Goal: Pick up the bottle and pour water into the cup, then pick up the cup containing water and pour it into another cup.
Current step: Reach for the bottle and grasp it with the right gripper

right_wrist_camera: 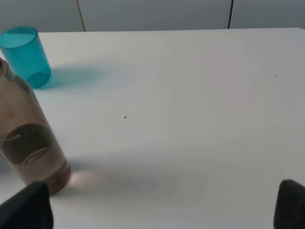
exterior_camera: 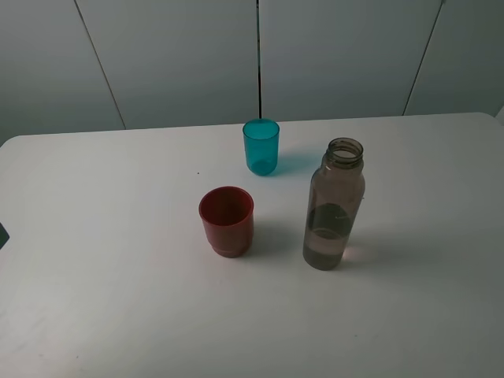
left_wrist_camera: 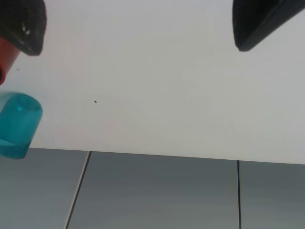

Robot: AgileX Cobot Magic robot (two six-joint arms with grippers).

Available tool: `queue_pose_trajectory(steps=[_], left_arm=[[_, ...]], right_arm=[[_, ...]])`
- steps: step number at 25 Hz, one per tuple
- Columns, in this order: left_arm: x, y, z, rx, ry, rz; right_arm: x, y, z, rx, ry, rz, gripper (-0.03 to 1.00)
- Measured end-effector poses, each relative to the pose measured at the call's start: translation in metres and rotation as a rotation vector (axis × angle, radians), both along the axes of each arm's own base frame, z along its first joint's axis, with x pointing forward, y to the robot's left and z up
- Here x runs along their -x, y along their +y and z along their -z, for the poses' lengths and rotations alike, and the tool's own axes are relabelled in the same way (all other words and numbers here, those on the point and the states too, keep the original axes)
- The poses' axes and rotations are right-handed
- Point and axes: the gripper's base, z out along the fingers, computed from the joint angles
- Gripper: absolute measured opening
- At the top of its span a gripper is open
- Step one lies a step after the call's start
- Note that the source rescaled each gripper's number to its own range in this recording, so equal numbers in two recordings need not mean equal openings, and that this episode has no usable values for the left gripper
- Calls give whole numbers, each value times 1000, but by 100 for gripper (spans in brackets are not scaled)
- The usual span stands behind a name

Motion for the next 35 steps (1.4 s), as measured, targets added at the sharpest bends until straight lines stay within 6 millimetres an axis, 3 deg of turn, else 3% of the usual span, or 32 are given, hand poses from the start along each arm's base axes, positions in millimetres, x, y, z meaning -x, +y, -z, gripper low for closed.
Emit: queue_pose_trajectory(steps=[35], left_arm=[[0,0,0,-2,1,1]], right_arm=[[0,0,0,0,0,0,100]])
